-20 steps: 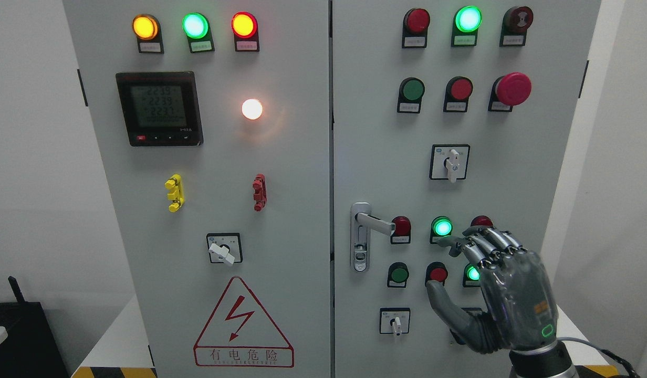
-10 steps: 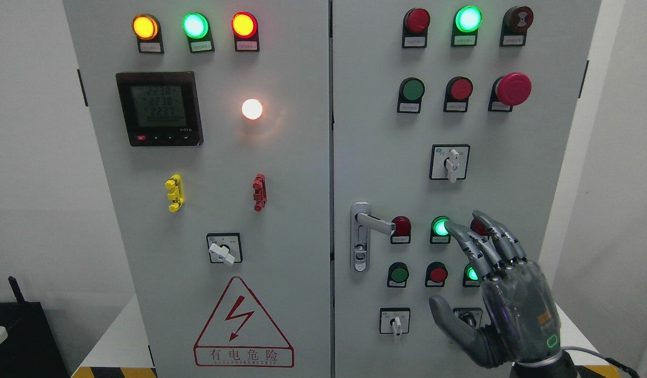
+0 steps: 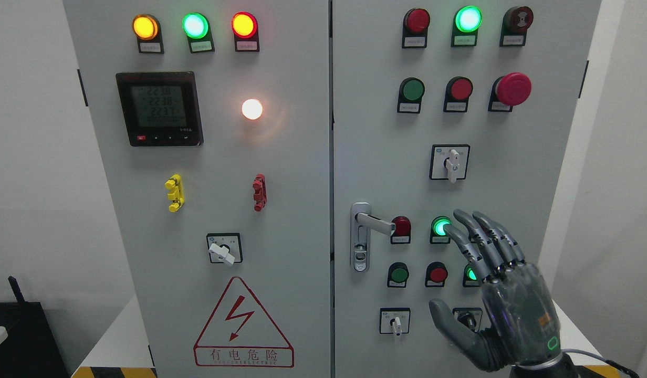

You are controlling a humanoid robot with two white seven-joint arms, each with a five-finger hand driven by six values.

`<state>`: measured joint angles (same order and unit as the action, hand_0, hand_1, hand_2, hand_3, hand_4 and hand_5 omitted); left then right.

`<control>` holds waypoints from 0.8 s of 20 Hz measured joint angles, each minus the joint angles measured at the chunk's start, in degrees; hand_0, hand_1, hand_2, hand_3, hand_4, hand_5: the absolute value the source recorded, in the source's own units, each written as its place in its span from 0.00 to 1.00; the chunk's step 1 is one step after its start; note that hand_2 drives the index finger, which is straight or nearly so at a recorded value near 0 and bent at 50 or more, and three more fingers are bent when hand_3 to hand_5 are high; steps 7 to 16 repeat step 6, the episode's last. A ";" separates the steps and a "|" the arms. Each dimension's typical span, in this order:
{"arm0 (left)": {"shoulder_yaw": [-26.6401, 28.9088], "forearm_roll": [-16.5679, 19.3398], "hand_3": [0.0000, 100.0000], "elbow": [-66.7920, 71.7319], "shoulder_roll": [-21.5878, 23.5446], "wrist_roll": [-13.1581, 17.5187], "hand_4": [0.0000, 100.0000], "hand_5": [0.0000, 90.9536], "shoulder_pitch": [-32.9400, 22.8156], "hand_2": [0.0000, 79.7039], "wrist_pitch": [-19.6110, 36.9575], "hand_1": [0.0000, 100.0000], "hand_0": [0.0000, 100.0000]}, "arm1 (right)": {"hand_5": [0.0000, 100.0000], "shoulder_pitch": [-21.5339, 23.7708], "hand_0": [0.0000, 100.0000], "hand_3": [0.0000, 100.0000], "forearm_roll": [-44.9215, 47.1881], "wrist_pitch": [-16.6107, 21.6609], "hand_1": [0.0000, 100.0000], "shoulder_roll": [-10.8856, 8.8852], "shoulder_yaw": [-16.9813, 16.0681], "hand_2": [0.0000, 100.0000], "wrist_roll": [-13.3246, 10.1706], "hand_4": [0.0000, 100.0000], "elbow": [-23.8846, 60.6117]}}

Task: Release door handle
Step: 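Open the right hand fingers and pull the hand away from the handle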

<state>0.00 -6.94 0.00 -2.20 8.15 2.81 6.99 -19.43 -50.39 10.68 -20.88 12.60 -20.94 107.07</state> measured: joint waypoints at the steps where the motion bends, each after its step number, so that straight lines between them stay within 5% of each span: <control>1: 0.00 0.00 0.00 0.00 0.00 0.00 0.00 0.00 0.00 0.00 0.00 0.39 0.12 | 0.00 0.00 0.37 0.06 0.03 0.00 0.00 0.03 0.02 0.00 0.01 0.00 0.04; 16: 0.00 0.00 0.00 0.00 0.00 0.00 0.00 0.00 0.00 0.00 0.00 0.39 0.12 | 0.00 -0.04 0.37 0.07 0.13 0.07 0.00 0.15 0.02 0.00 0.04 0.00 0.14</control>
